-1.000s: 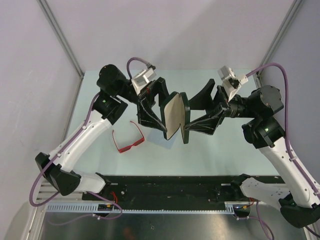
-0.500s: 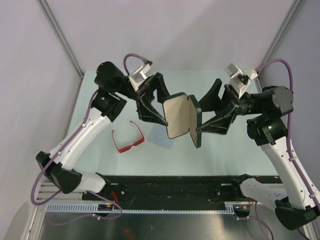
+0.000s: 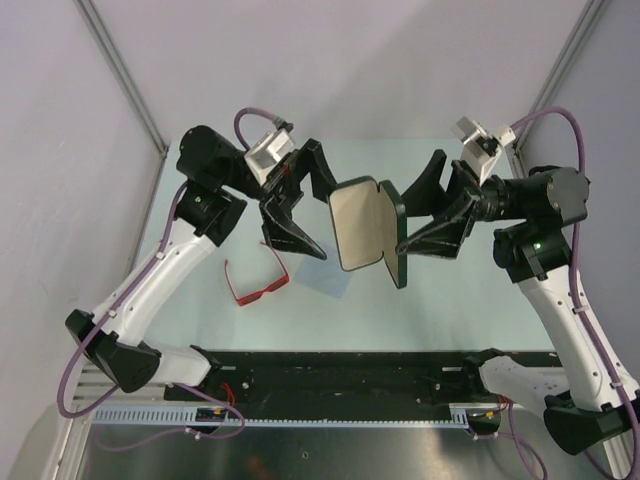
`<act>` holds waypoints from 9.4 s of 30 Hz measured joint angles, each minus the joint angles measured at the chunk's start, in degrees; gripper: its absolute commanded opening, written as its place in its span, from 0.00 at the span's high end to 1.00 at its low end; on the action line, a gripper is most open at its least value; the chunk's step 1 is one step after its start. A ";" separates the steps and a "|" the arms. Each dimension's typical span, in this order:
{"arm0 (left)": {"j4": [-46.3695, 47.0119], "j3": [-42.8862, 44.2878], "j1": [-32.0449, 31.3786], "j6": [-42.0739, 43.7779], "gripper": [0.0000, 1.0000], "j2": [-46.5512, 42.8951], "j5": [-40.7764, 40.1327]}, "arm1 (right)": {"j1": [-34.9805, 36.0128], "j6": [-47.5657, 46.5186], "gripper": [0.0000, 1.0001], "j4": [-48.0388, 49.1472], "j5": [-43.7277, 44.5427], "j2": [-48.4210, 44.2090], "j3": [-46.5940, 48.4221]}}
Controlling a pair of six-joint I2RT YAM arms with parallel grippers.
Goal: Organize the sunglasses
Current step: Open the sunglasses case for the sunglasses, then place the opened sunglasses case at the center of the board, then pick up the corner of the glasses cleaning cloth from the center of the board.
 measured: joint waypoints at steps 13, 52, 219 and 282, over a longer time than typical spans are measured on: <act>0.04 -3.04 9.16 -2.03 0.00 1.01 -5.44 | -7.30 -13.55 1.00 -28.33 10.23 2.40 4.94; -0.42 -34.32 20.26 -9.64 0.00 -5.03 -24.22 | -13.57 -62.51 1.00 -84.63 20.02 66.31 33.44; -37.00 -15.87 11.37 9.73 0.53 31.56 -70.82 | 18.62 -5.73 0.56 -52.02 87.56 47.82 2.58; -38.10 -10.27 8.26 11.17 0.82 38.99 -73.26 | 15.85 -6.32 0.81 -46.71 84.41 55.21 2.16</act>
